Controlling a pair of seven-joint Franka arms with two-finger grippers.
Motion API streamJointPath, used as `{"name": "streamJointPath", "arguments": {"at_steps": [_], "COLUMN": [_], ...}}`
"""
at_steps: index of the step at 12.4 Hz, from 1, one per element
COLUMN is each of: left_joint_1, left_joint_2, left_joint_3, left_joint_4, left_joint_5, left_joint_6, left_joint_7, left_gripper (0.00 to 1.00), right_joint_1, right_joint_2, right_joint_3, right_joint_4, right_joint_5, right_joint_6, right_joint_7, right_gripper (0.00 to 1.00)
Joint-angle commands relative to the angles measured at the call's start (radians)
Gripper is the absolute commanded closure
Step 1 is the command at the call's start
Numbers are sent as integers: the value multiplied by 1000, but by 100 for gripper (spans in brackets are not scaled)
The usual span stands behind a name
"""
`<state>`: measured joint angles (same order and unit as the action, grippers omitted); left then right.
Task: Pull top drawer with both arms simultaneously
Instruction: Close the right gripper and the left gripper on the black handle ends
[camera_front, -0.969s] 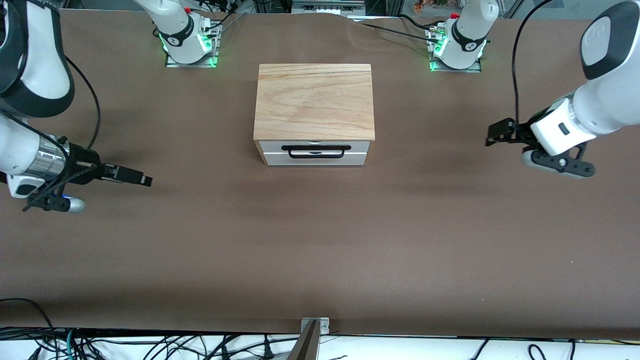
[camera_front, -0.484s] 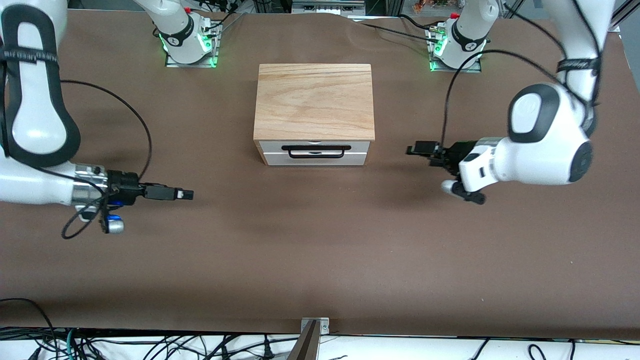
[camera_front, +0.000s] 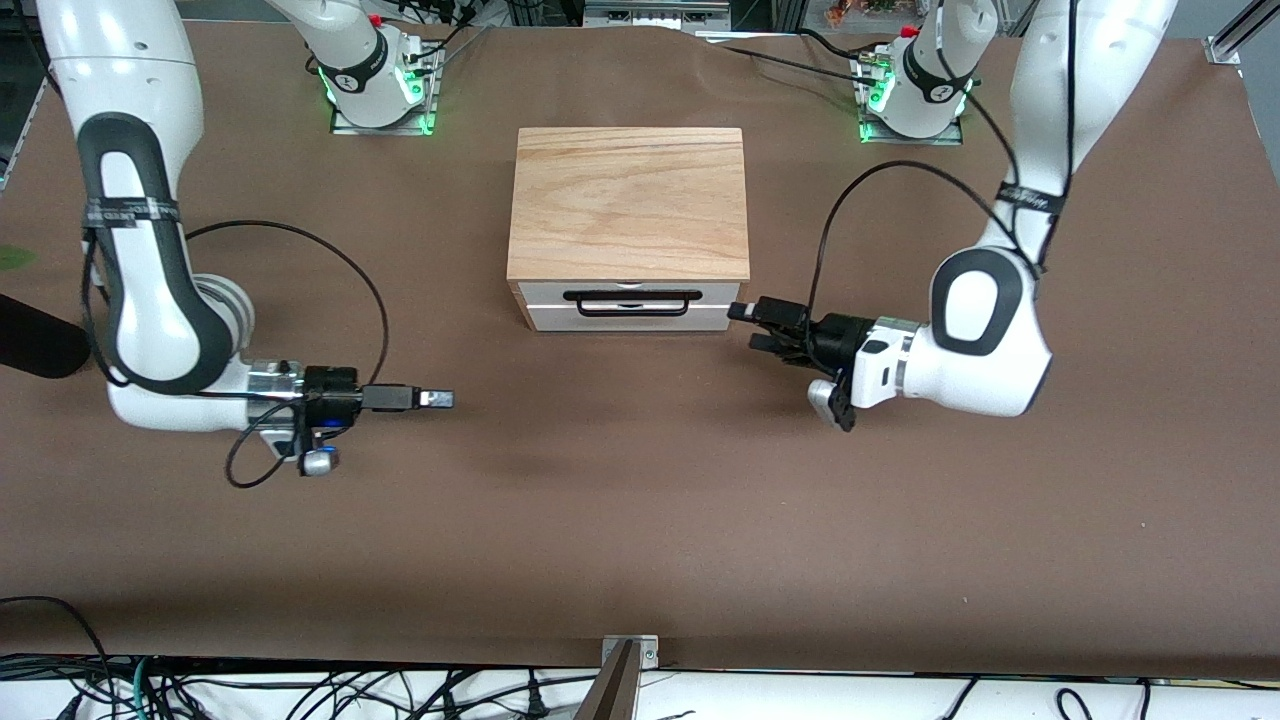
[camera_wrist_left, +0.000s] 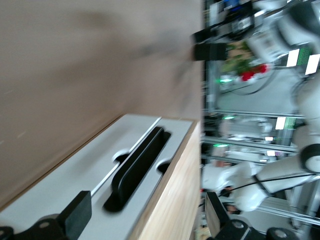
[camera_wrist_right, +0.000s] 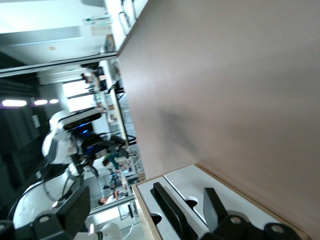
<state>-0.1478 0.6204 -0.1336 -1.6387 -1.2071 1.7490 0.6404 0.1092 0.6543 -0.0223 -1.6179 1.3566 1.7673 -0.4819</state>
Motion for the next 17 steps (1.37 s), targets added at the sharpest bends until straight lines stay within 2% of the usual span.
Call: {"name": "streamJointPath", "arguments": {"at_steps": [1,2,4,7,8,10,12,14,15,17], "left_joint_1": [-28,-50,-67,-70,-70,-72,-72,-72,-72,-72], "left_joint_2": [87,88,88,104,105,105,105,105,105,105], "left_joint_3": [-20,-20,-20,-20,-20,-21,-33,-41,-41,-41], "left_joint_4": [1,-32,-70,-131,-145,-148,-147,-148,-147,-147], "left_joint_5": [-197,-236,-238,-247,-256,-265,-284,-296,-296,-296], "left_joint_6": [-2,1,3,17,15,15,12,12,12,12], "left_joint_7": [166,171,177,266,274,274,272,274,272,272], "left_gripper": [1,2,10,11,20,49,72,95,100,100], "right_joint_1": [50,67,110,142,142,142,144,155,158,158], "right_joint_2": [-13,-13,-15,-24,-31,-31,-31,-31,-28,-25], "right_joint_3": [-1,-1,-1,24,39,70,97,98,99,98], "right_joint_4": [-108,-138,-201,-275,-290,-298,-298,-304,-309,-323], "right_joint_5": [128,162,248,318,331,332,331,329,329,329], "right_joint_6": [-2,-2,-2,-3,-3,-6,-5,-6,-6,-14], "right_joint_7": [-159,-217,-318,-395,-412,-438,-446,-449,-460,-495], "right_gripper": [0,0,0,0,0,0,0,0,0,0]}}
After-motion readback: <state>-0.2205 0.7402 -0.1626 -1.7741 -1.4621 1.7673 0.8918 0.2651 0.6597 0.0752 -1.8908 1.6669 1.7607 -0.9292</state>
